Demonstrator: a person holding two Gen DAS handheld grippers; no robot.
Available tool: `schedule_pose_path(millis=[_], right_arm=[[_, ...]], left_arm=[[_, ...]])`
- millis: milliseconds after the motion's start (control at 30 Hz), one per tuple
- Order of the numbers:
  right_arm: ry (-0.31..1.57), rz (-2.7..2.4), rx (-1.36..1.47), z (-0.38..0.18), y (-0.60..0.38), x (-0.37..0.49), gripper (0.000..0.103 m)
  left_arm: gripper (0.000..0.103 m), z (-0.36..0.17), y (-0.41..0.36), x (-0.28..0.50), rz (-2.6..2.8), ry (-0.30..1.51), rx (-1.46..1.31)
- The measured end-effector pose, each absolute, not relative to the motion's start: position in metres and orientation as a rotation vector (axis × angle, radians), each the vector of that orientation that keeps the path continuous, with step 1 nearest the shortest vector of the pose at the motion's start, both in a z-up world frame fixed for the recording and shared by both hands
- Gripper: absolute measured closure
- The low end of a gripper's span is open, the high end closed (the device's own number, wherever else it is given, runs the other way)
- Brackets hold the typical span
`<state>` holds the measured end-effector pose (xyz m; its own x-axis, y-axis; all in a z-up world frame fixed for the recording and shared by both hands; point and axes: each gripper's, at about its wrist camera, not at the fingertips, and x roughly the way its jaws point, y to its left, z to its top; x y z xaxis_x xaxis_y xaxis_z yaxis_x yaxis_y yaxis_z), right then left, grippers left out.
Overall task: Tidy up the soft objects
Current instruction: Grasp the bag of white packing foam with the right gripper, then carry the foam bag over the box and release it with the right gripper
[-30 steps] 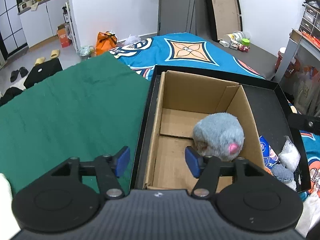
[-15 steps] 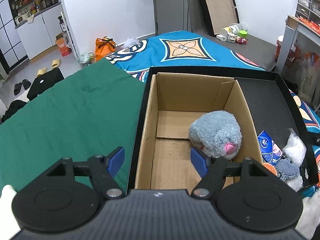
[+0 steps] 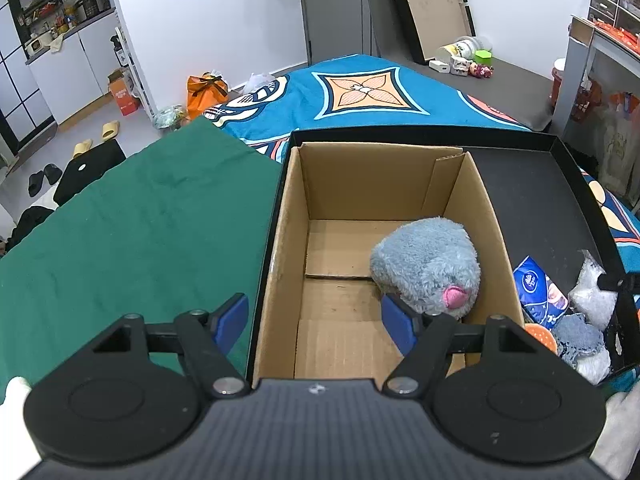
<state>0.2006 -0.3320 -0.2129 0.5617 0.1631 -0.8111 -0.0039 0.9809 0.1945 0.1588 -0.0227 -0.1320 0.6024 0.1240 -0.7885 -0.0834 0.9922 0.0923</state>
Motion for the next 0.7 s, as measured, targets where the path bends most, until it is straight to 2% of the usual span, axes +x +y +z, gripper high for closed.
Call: schedule_pose_path(millis=[100, 167, 200, 267, 700], right_arm=[[0.976, 0.106, 0.149, -0.217, -0.328, 0.203, 0.063], [0.968, 0.12, 0.147, -0.215, -0.327, 0.203, 0.075], [0.967, 0.132, 0.156, -0.213, -0.327, 0.204, 0.075], [0.966, 0.145, 0.164, -0.209, -0.327, 0.204, 0.085], [0.825, 0.236, 0.168, -0.162, -0.311, 0.194, 0.087]], left_arm=[[0.031, -0.132, -0.023, 0.159, 0.119, 0.919, 0.051], [0.031, -0.132, -0.023, 0.16, 0.12, 0.918, 0.052], [0.031, -0.132, -0.023, 0.16, 0.12, 0.919, 0.051], [0.031, -0.131, -0.022, 0.159, 0.122, 0.917, 0.049], [0.031, -0.13, -0.016, 0.156, 0.136, 0.903, 0.03]])
